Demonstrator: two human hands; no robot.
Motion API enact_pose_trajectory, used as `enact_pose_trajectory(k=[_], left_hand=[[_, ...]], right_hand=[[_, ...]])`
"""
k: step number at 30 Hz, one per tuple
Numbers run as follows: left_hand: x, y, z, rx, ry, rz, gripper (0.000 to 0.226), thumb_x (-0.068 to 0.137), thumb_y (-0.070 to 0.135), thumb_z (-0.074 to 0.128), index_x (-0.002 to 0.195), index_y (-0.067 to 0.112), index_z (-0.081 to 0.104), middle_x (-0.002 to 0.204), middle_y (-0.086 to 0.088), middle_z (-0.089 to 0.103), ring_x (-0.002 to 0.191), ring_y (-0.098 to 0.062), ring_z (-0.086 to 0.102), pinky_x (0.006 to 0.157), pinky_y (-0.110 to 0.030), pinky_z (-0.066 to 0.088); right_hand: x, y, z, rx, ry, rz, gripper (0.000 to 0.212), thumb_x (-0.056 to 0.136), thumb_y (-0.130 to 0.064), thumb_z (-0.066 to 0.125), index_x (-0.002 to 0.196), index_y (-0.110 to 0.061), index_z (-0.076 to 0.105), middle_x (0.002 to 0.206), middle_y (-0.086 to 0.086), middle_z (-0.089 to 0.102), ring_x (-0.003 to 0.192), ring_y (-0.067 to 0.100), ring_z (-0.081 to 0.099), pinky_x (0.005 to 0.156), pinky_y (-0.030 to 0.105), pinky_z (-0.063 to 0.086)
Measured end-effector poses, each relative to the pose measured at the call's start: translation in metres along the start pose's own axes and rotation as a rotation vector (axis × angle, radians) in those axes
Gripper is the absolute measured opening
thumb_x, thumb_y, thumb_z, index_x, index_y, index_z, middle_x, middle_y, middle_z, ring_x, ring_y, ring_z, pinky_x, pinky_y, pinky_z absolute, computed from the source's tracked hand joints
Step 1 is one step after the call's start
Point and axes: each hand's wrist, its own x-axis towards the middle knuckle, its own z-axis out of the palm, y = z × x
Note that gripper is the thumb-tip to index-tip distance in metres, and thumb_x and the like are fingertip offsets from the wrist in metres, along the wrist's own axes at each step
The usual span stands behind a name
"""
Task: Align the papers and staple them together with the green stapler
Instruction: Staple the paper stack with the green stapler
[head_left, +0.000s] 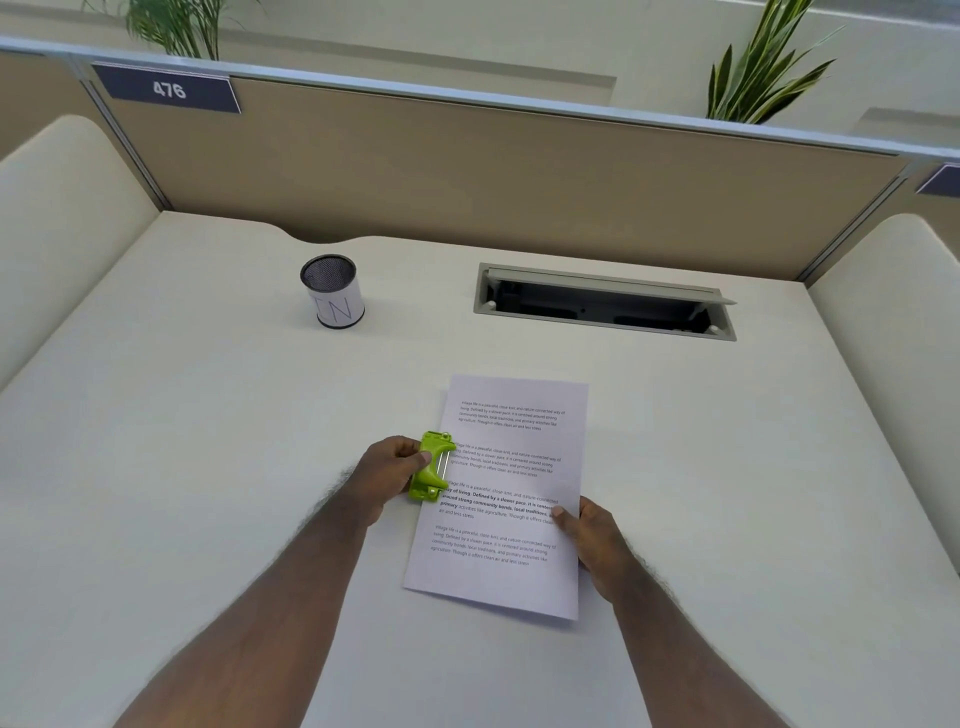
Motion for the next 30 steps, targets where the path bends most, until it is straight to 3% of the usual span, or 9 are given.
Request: enact_pose_trajectory(k=[3,5,10,13,19,26,30], left_hand=[[0.003,0.001,0.000,-0.040,0.016,-0.033,0.037,0.083,0.004,0.072,0.117,0.008,0.057,0.107,-0.022,0.065,0.086,-0.030,0.065,0.085,-0.046,0.055],[0.006,0.004,-0.001,-0.068,0.004,-0.085,0.047,0.081,0.002,0.073,0.123,0.008,0.053,0.110,-0.023,0.064,0.086,-0.030,0.065,0.086,-0.045,0.055],[0.011,0.012,-0.006,-0.064,-0.079,-0.172,0.033,0.082,-0.007,0.068,0.114,-0.012,0.061,0.083,-0.018,0.070,0.061,-0.021,0.070,0.058,-0.032,0.062],[0.012,0.017,-0.007,-0.069,-0.091,-0.210,0.025,0.082,-0.008,0.067,0.107,-0.013,0.064,0.076,-0.016,0.070,0.054,-0.018,0.070,0.051,-0.029,0.060],[0.014,0.021,-0.007,-0.062,-0.099,-0.252,0.014,0.082,-0.008,0.067,0.096,-0.011,0.065,0.060,-0.011,0.073,0.050,-0.016,0.070,0.046,-0.027,0.058],[0.019,0.019,-0.008,-0.047,-0.082,-0.256,0.015,0.081,-0.009,0.068,0.096,-0.011,0.065,0.067,-0.013,0.072,0.053,-0.019,0.070,0.049,-0.030,0.060],[0.024,0.013,-0.004,0.009,-0.002,-0.207,0.022,0.080,-0.009,0.069,0.101,-0.013,0.064,0.077,-0.018,0.066,0.065,-0.026,0.064,0.059,-0.034,0.060]], right_hand=[[0.000,-0.001,0.001,-0.028,-0.003,0.000,0.023,0.097,-0.010,0.057,0.117,-0.014,0.067,0.116,0.010,0.072,0.107,0.031,0.068,0.096,0.052,0.054],[0.001,-0.002,0.002,-0.049,0.006,0.002,0.023,0.097,-0.010,0.057,0.117,-0.013,0.066,0.116,0.011,0.072,0.107,0.032,0.068,0.096,0.052,0.053],[0.001,-0.003,0.002,-0.077,0.000,0.000,0.024,0.097,-0.011,0.057,0.120,-0.011,0.065,0.117,0.011,0.072,0.107,0.032,0.068,0.096,0.053,0.053],[0.001,-0.005,0.002,-0.099,-0.001,0.002,0.026,0.097,-0.010,0.056,0.121,-0.008,0.064,0.117,0.013,0.072,0.108,0.033,0.068,0.097,0.054,0.052],[0.001,-0.005,0.001,-0.107,0.000,0.006,0.025,0.097,-0.011,0.056,0.121,-0.008,0.065,0.116,0.012,0.072,0.108,0.033,0.068,0.096,0.054,0.053],[0.003,-0.002,0.000,-0.068,0.001,0.006,0.025,0.096,-0.009,0.057,0.120,-0.009,0.065,0.118,0.012,0.072,0.109,0.033,0.067,0.097,0.055,0.052],[0.005,-0.001,-0.001,-0.045,-0.007,0.018,0.025,0.096,-0.010,0.058,0.119,-0.009,0.065,0.117,0.011,0.072,0.109,0.032,0.068,0.096,0.052,0.053]])
